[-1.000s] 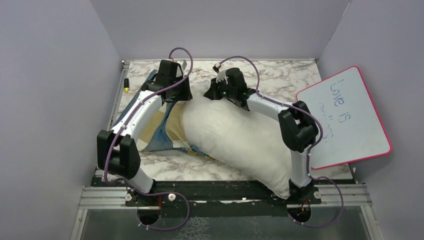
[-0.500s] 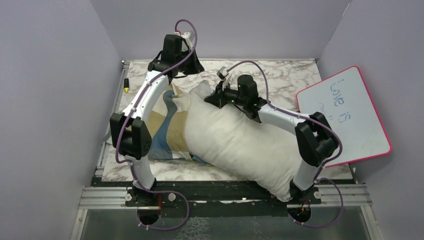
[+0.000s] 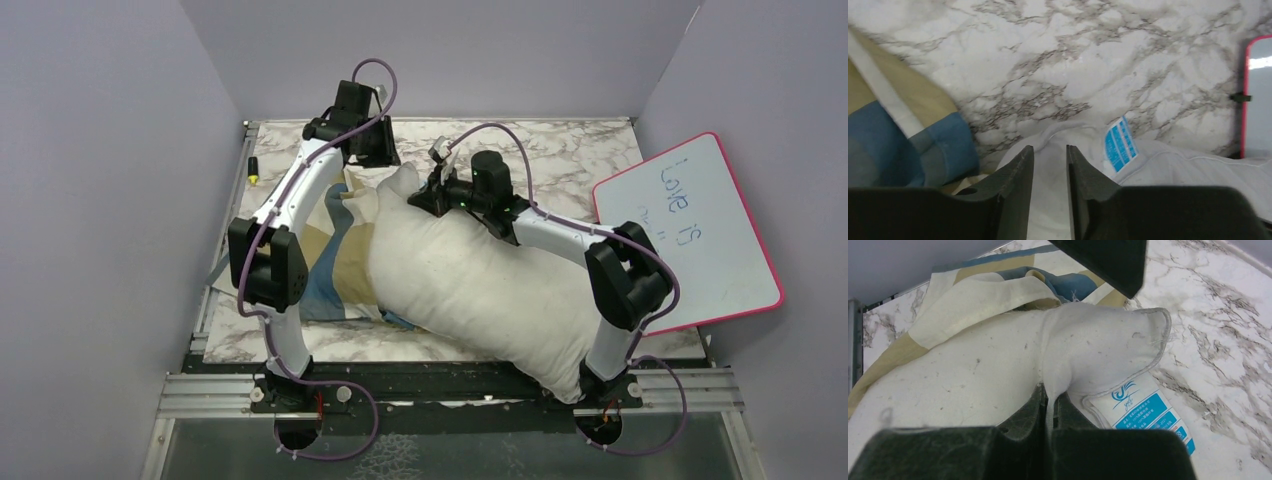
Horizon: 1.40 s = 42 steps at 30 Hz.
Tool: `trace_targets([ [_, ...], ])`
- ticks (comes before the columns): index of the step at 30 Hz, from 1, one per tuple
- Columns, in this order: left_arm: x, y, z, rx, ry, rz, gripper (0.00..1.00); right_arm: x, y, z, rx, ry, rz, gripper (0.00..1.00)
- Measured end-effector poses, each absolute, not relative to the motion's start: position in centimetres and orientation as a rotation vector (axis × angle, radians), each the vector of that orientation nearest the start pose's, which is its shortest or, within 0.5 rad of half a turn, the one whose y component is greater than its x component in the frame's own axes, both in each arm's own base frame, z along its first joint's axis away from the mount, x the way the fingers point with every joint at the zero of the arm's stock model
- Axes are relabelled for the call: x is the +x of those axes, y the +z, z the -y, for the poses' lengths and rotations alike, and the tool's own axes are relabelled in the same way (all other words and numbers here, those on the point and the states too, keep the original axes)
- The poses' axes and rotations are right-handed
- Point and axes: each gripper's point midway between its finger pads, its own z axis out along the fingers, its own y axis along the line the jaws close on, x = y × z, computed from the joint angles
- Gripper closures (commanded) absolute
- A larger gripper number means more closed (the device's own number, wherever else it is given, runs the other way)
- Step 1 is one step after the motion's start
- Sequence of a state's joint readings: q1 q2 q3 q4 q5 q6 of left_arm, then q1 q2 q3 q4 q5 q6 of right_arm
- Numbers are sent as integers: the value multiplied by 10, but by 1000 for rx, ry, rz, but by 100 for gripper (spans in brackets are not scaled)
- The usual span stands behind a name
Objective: Put the pillow into the pillowcase
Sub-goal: Stuff the pillow into the pillowcase.
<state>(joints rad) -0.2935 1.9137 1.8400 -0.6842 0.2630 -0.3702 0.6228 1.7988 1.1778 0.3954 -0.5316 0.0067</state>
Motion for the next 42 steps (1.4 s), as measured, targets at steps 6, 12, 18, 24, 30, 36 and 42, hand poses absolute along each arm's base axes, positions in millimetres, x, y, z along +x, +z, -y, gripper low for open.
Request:
trace_targets([
  [6,431,217,161,5,-388,-2440,45,375,185,-376,-918,907,-1624,100],
  [12,407,187,145,4,-298,-2533,52,366,189,-372,-915,910,-1623,100],
  [18,407,138,162,38,-382,-2651,100,359,185,-374,-914,896,-1652,100],
  [24,447,162,201,80,-610,-2542,100,370,184,-353,-865,759,-1705,100],
  [30,487,201,238,104,-825,-2367,100,365,199,-334,-837,723,-1616,100],
  [36,500,212,256,119,-964,-2269,100,375,208,-334,-814,690,-1573,100],
  [42,513,222,266,124,-1048,-2184,100,392,205,-340,-798,668,-1583,100],
])
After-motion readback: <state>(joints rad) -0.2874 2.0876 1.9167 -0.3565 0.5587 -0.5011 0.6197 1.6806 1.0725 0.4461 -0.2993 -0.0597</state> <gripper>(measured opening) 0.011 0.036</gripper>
